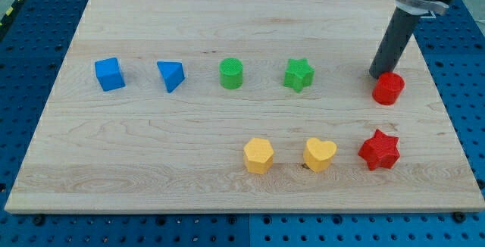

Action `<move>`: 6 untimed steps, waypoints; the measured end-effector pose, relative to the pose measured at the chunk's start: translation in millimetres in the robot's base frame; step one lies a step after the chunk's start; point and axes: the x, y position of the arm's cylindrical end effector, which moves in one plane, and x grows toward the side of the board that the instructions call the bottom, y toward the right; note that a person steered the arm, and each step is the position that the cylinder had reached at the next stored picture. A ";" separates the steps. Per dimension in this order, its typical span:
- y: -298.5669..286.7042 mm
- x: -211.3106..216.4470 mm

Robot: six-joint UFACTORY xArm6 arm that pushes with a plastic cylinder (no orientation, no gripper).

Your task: Move the red circle towards the red star

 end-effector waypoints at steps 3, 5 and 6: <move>-19.9 23.6; 14.3 44.9; 14.4 69.6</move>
